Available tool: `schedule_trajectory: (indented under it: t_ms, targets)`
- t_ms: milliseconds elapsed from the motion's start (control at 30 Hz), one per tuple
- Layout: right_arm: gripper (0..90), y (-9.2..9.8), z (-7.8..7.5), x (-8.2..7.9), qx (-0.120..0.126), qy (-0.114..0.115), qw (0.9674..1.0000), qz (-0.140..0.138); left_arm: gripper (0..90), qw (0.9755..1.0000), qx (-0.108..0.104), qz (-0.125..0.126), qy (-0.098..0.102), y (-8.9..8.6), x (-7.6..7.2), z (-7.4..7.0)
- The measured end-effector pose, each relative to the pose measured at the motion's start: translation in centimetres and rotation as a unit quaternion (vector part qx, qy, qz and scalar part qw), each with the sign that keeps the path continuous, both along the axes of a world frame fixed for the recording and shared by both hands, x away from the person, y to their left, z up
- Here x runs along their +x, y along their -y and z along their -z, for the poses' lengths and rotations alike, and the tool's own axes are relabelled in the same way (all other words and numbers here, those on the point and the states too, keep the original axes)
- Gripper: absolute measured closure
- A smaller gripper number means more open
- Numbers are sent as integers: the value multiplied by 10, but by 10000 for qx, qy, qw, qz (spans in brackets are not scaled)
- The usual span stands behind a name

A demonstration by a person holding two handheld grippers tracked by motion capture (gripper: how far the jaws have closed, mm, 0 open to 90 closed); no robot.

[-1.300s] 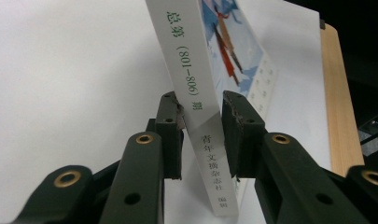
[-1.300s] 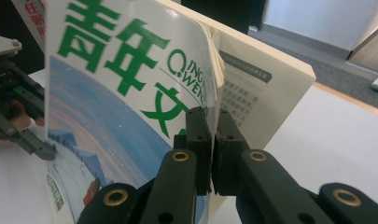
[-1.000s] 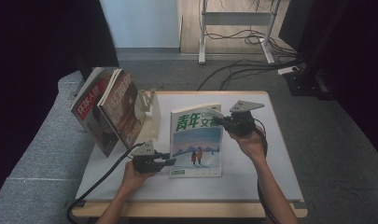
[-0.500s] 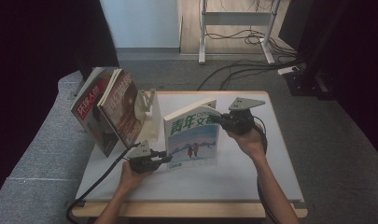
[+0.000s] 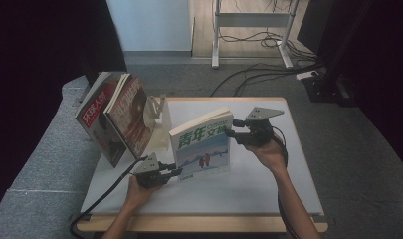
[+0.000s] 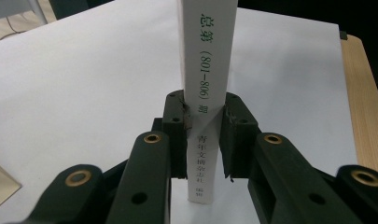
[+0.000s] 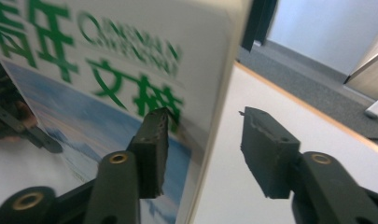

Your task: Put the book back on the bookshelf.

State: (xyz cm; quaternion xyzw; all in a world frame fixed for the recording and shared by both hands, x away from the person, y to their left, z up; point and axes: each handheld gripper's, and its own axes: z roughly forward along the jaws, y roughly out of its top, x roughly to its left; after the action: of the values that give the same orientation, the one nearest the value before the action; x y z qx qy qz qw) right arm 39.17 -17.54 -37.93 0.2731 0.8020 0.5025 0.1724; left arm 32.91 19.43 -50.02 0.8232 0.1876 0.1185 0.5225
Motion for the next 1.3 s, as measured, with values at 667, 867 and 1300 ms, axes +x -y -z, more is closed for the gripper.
schedule_trajectory:
  t_ms: [667,867,1300]
  targets:
    - [613,6,21,-4,317,-308,9978,-491,725,9999,107,-61,69,4,-11,-2]
    - [610,6,21,-7,311,-273,9979,-489,678,9997,166,-62,156,7,-15,-4]
    - [609,8,23,-9,373,-231,9978,-498,639,9995,174,-54,267,17,-12,-24]
